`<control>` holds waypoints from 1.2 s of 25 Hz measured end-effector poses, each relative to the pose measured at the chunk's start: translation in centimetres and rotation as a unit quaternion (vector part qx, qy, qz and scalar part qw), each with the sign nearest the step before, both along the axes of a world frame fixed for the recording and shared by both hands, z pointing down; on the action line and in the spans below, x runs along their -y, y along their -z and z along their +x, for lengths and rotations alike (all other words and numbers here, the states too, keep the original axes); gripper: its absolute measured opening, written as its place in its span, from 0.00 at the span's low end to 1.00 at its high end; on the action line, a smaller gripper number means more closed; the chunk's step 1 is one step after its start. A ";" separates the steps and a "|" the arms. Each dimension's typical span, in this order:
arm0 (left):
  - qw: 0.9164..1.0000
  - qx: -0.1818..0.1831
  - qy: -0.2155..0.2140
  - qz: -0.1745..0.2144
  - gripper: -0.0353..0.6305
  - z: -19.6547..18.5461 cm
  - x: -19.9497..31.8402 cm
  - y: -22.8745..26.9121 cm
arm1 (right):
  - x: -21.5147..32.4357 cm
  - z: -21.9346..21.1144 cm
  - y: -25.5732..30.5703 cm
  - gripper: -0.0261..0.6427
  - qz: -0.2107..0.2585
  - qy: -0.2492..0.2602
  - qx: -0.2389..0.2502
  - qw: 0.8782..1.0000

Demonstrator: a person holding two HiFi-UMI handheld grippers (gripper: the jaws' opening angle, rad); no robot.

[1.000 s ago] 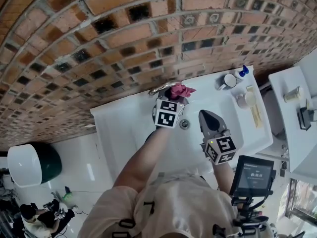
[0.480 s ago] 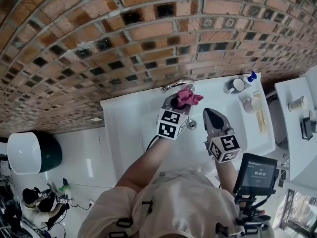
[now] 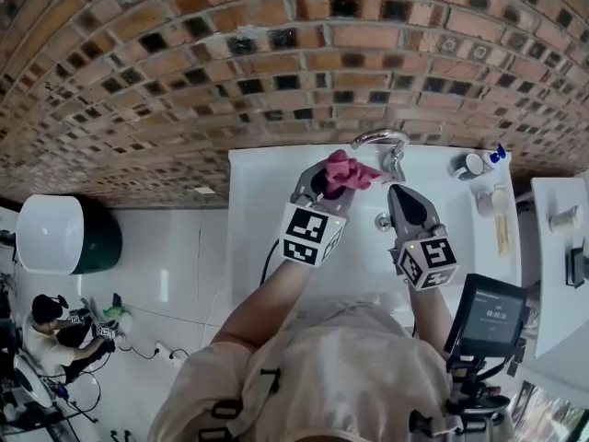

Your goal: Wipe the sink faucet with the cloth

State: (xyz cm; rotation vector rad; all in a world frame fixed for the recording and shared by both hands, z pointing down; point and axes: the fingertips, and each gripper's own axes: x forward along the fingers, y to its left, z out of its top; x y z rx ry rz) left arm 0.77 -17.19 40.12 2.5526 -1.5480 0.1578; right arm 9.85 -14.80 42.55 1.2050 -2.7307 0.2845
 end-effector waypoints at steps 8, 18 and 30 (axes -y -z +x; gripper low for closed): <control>0.997 0.008 0.074 -0.003 0.24 -8.1 -5.5 -0.7 | -3.3 -6.1 0.8 0.02 0.011 0.053 -0.001 0.999; 0.985 0.010 0.145 -0.090 0.24 -16.5 -11.6 -10.2 | -6.6 -11.2 -1.9 0.02 -0.013 0.094 -0.012 0.995; 0.953 -0.010 0.131 -0.272 0.24 -18.8 -15.2 -25.4 | -8.7 -12.9 -7.1 0.02 -0.070 0.096 -0.046 0.992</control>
